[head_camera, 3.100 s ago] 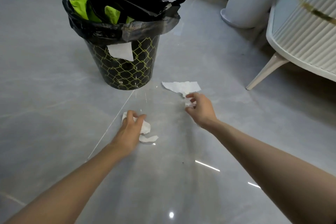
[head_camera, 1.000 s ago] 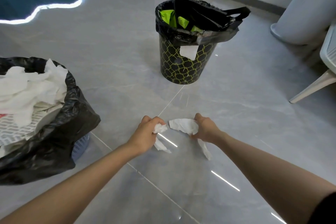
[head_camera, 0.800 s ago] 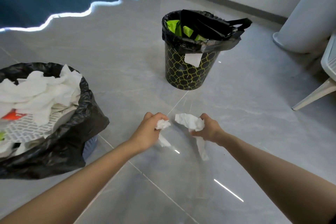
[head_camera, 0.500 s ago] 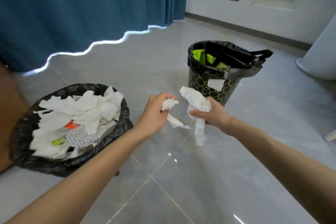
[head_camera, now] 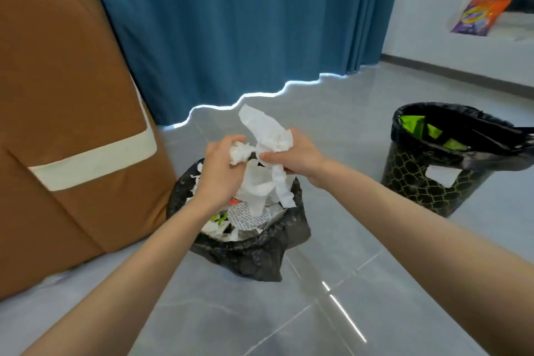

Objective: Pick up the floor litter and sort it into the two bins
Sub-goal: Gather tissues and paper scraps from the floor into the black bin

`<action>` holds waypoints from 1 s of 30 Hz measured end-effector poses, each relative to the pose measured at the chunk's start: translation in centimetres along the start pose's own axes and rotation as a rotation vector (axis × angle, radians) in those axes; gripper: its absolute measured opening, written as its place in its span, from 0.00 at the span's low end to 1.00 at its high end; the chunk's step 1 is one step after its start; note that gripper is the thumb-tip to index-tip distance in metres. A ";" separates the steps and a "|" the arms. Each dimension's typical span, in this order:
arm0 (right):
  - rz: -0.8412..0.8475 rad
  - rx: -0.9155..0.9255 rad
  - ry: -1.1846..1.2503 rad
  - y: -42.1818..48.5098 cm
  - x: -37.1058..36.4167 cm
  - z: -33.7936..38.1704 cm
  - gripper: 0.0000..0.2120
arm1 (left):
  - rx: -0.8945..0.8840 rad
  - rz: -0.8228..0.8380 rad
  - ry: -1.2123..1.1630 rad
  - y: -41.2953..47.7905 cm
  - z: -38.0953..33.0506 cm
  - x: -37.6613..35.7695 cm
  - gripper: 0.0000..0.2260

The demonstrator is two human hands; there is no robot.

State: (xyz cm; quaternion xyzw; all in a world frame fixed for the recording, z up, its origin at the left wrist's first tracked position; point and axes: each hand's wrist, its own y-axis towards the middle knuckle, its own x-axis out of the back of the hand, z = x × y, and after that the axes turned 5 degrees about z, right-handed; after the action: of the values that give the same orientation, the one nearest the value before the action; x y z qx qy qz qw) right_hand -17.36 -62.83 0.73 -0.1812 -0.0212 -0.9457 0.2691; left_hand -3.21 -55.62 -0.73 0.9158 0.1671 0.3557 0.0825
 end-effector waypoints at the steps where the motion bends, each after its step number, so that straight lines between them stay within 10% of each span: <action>1: 0.021 -0.003 -0.012 0.6 -1.3 0.2 0.23 | 0.017 0.006 0.025 -0.3 0.7 0.6 0.16; 13: 0.087 0.108 -0.522 -0.6 -3.0 1.0 0.36 | 0.313 0.006 0.193 -2.9 2.8 2.8 0.55; 20: 0.138 0.313 -0.686 -2.1 -3.9 -1.7 0.25 | 0.269 0.127 0.322 -1.4 2.6 0.8 0.29; 30: 0.374 0.066 -1.054 -1.7 -3.7 -3.0 0.21 | 0.360 0.556 0.463 -1.1 6.1 -1.8 0.30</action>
State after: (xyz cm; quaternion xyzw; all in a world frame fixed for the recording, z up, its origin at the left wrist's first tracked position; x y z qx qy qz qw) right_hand -16.27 -59.97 -3.35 -0.6216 -0.1497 -0.6622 0.3908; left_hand -0.54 -55.49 -6.60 0.8217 -0.0134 0.5263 -0.2182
